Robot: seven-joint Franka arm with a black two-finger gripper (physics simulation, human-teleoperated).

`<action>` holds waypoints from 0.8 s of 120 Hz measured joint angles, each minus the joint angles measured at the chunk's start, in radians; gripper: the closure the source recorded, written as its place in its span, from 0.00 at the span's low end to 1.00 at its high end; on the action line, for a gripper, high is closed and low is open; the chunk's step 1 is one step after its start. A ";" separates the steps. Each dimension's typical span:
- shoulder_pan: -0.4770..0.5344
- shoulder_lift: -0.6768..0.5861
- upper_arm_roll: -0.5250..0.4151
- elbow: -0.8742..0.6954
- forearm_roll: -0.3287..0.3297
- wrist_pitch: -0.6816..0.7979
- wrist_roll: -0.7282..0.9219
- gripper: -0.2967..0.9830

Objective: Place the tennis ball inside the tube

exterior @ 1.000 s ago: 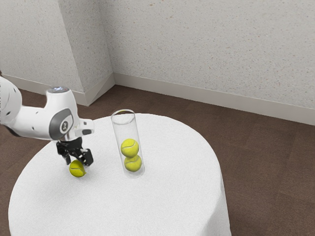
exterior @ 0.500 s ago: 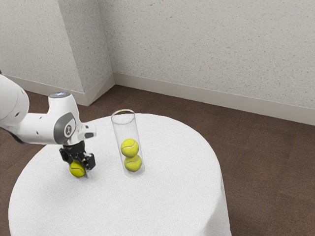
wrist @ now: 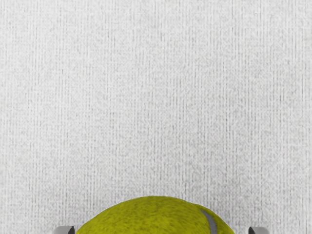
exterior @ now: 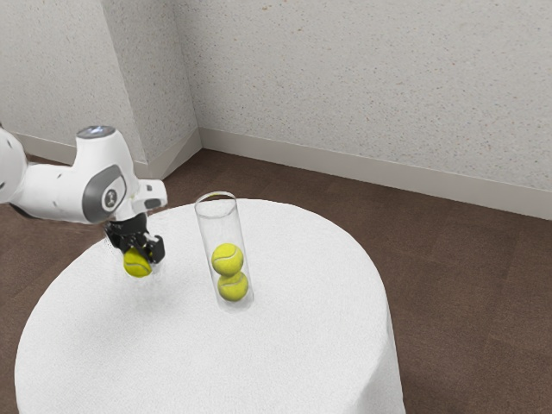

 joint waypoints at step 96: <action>0.023 0.036 -0.286 0.585 0.415 -0.353 -0.139 0.50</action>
